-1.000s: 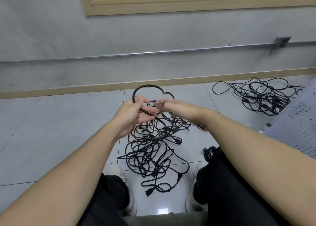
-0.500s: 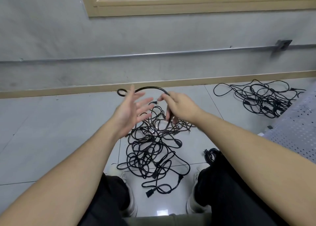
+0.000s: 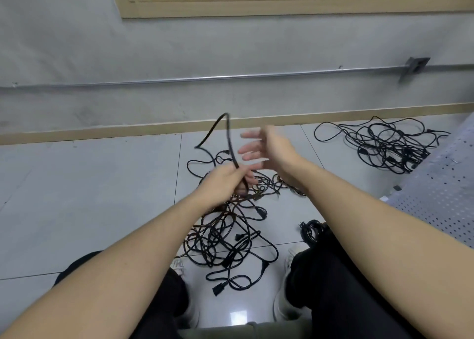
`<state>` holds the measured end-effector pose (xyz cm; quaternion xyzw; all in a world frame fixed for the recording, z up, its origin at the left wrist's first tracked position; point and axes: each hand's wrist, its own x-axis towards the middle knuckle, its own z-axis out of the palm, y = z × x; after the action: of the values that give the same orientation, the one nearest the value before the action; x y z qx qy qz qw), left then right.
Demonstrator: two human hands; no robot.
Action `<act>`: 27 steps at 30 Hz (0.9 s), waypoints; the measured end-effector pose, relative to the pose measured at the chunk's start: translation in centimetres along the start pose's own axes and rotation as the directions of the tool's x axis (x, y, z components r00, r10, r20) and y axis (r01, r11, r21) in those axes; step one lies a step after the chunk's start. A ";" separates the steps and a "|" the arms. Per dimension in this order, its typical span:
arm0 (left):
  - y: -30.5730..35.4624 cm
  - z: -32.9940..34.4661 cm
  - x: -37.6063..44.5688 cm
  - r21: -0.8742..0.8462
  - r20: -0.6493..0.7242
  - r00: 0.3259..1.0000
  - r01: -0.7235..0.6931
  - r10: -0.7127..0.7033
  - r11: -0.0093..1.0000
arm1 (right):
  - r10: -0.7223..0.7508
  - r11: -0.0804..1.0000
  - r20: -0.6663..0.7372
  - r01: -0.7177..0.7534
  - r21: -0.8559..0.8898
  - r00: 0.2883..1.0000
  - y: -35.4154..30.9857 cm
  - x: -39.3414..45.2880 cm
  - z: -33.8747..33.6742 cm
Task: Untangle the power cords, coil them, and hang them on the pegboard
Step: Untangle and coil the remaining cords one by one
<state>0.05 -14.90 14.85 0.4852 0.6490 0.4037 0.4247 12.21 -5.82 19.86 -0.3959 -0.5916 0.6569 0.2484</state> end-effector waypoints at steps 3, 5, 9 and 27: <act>1.4 -1.3 0.4 -0.268 -0.115 0.993 0.003 -0.035 0.963 | 0.048 0.824 0.140 0.040 -0.565 0.989 2.3 0.2 -2.2; 2.1 -2.2 0.4 -0.444 -0.163 0.985 -0.023 -0.056 0.896 | 0.150 0.732 0.300 0.098 -0.674 0.942 3.1 0.1 -2.8; 3.0 -2.9 0.0 -0.645 -0.142 0.989 -0.056 -0.048 0.762 | 0.148 0.616 0.412 0.242 -0.750 0.899 3.5 0.3 -2.2; -1.8 1.5 0.5 0.425 0.209 0.978 -0.098 0.008 0.900 | -0.218 0.962 -0.129 0.235 0.137 0.967 -1.7 -1.3 0.1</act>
<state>0.85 -14.64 12.58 0.6234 0.6623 0.2095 0.3588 12.68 -6.62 21.85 -0.3418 -0.5666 0.6438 0.3843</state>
